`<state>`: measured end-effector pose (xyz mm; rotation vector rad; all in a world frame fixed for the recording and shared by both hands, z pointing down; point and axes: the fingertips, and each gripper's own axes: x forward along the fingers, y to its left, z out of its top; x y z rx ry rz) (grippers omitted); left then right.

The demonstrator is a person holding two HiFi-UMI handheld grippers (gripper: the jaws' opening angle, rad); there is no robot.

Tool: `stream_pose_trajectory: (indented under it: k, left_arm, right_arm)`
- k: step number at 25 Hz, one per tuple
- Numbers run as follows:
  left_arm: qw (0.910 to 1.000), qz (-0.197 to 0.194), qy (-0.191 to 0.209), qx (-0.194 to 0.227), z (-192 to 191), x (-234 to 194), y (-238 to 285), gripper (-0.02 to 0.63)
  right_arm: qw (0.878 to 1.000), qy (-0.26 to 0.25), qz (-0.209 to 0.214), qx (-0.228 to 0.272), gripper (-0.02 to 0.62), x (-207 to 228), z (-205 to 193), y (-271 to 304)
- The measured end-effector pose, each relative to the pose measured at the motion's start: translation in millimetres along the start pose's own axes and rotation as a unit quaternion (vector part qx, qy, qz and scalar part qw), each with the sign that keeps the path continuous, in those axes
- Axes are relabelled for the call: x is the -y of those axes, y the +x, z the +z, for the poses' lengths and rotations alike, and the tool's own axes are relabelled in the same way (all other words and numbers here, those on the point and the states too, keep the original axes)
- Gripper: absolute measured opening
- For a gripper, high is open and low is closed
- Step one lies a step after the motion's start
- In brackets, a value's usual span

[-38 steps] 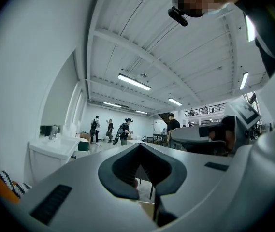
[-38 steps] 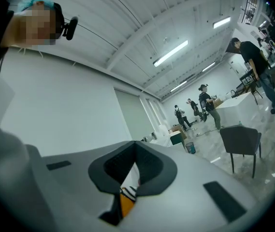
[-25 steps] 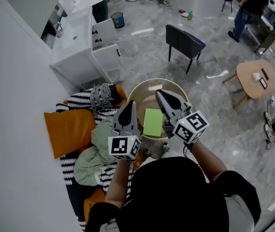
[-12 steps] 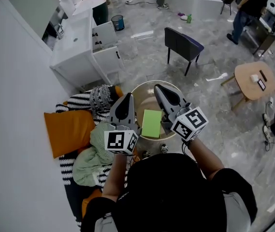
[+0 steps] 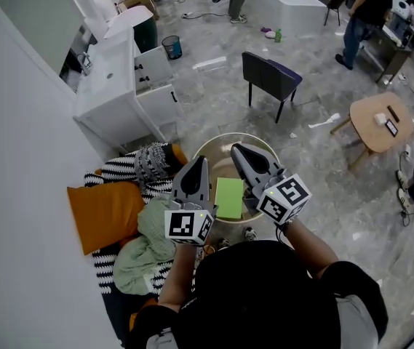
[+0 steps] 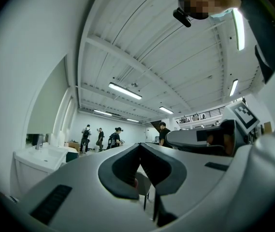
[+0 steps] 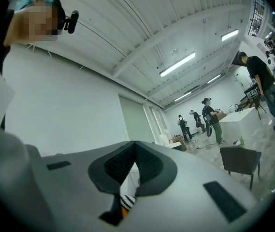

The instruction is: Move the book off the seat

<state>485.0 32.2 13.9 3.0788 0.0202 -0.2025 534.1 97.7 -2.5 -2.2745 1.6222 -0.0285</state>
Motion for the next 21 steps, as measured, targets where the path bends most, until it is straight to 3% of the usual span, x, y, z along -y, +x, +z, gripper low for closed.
stream_pose_trajectory:
  k: [21]
  left_arm:
    - [0.9999, 0.004, -0.012, -0.010, -9.8, -11.5, -3.9, 0.011]
  right_arm:
    - [1.000, -0.005, 0.009, -0.022, 0.014, -6.0, -11.0, 12.8]
